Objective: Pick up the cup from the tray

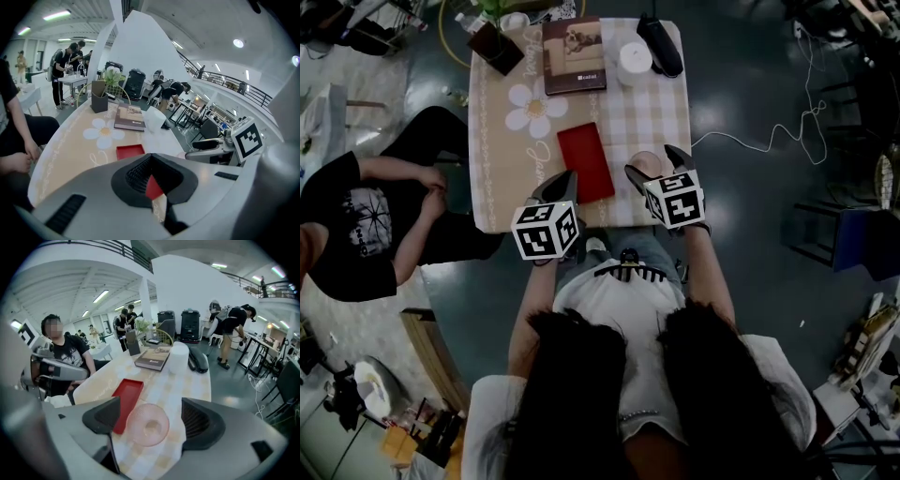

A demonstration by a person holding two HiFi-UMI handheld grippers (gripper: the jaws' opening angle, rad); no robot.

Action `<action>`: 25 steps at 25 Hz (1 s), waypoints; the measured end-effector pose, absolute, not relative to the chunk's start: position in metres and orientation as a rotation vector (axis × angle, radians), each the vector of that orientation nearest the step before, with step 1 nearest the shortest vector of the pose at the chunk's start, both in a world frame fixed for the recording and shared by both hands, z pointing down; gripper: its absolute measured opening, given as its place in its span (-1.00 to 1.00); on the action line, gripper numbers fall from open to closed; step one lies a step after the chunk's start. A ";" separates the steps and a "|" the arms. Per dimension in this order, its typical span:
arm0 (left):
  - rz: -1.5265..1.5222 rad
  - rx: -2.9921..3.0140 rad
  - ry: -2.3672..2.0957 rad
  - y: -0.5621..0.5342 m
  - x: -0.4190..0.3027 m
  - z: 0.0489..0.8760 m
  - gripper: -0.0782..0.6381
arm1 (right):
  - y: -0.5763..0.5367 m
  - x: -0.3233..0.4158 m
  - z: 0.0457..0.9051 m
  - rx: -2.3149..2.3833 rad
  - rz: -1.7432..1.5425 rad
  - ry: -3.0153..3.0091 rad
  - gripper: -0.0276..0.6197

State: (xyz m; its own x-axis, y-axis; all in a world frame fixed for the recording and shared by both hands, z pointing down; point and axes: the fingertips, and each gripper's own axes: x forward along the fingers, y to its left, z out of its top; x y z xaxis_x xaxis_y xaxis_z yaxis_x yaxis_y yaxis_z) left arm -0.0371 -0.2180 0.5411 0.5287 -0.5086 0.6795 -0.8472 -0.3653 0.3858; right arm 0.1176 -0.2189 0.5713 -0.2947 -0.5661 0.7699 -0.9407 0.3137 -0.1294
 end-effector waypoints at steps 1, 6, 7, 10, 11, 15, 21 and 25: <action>0.589 2.045 -1.099 -0.217 -0.037 0.539 -0.76 | -0.220 0.122 0.564 1.367 0.784 -1.978 0.30; 0.560 2.080 -1.113 -0.211 -0.035 0.527 -0.76 | -0.217 0.133 0.538 1.461 0.813 -2.030 0.30; 0.551 2.087 -1.117 -0.210 -0.034 0.524 -0.76 | -0.215 0.131 0.534 1.462 0.818 -2.056 0.30; 0.531 2.109 -1.121 -0.205 -0.031 0.516 -0.76 | -0.209 0.119 0.520 1.470 0.809 -2.156 0.29; 0.526 2.117 -1.120 -0.203 -0.030 0.513 -0.76 | -0.207 0.115 0.516 1.473 0.809 -2.177 0.27; 0.496 2.147 -1.120 -0.194 -0.026 0.504 -0.76 | -0.198 0.107 0.501 1.532 0.808 -2.209 -0.19; 0.505 2.151 -1.132 -0.175 -0.027 0.500 -0.76 | -0.179 0.103 0.486 1.554 0.725 -2.223 -0.76; 0.478 2.185 -1.125 -0.166 -0.026 0.491 -0.76 | -0.165 0.094 0.477 1.528 0.718 -2.299 -0.89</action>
State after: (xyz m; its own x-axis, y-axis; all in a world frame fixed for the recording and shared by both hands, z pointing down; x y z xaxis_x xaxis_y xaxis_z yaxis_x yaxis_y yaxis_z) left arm -0.0261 -0.1661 0.4915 0.5701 -0.5935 0.5680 -0.8209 -0.4389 0.3654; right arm 0.0939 -0.1647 0.4766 -0.3963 -0.7740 0.4938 -0.9175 0.3137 -0.2446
